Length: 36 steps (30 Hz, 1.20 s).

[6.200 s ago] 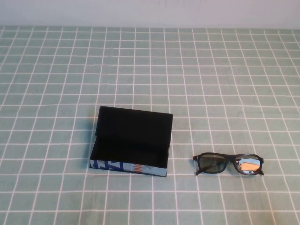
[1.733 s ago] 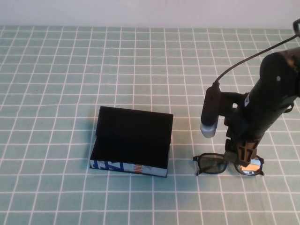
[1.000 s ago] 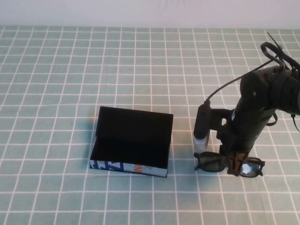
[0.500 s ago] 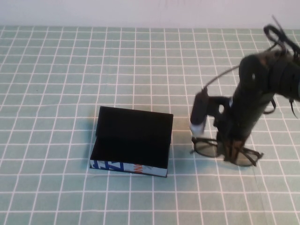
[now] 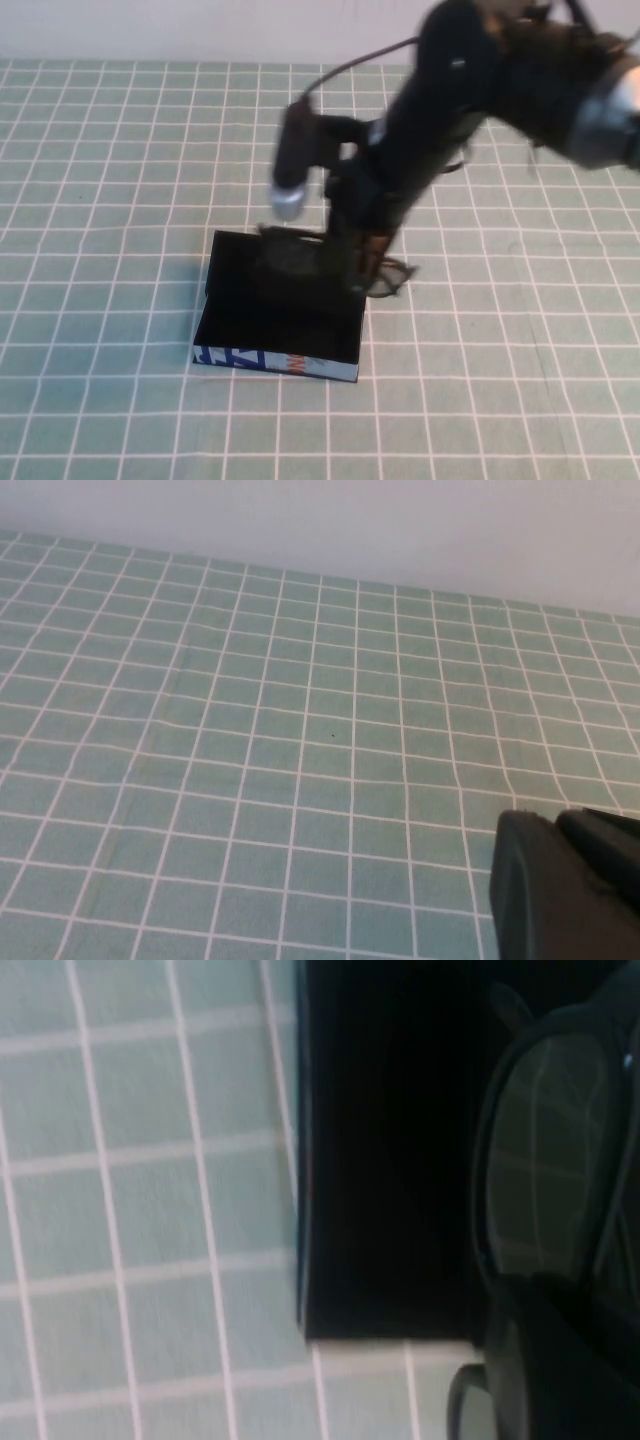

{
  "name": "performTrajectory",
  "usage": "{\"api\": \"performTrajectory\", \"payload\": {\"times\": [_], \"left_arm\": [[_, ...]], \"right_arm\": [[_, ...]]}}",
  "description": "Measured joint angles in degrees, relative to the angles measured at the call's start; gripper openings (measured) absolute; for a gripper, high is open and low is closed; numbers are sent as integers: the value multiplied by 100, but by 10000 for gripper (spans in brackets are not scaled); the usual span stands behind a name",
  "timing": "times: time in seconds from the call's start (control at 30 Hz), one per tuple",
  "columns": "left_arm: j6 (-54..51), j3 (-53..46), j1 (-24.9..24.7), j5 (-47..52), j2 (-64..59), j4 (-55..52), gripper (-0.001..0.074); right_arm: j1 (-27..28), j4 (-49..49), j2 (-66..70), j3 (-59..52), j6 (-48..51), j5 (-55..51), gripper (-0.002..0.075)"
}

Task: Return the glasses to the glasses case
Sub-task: Place the glasses in the glasses case

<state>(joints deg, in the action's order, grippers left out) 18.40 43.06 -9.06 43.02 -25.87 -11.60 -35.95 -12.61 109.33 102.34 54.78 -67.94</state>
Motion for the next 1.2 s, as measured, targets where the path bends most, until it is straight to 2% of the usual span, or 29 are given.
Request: {"api": "performTrajectory", "payload": {"times": [0.2,0.6,0.67,0.77,0.87,1.0,1.13,1.2], "left_arm": [[0,0,0,34,0,0,2],[0,0,0,147,0,0,1],[0,0,0,168,0,0,1],[-78,0,0,168,0,21,1],[-742,0,0,168,-36,306,1],[-1928,-130,0,97,-252,1218,2],[-3412,-483,0,-5,-630,2466,1],[-4421,-779,0,-116,-873,3331,1]], "right_arm": [[-458,-28,728,702,0,-83,6],[-499,-43,1471,806,-95,-18,10],[-499,-43,1471,818,-106,34,30],[-499,-43,1480,818,-209,105,98],[-499,-53,1482,830,-233,145,155],[-499,-53,1482,854,-247,168,177],[-499,89,1414,854,-247,283,166],[-499,272,1314,867,-247,377,127]]}}
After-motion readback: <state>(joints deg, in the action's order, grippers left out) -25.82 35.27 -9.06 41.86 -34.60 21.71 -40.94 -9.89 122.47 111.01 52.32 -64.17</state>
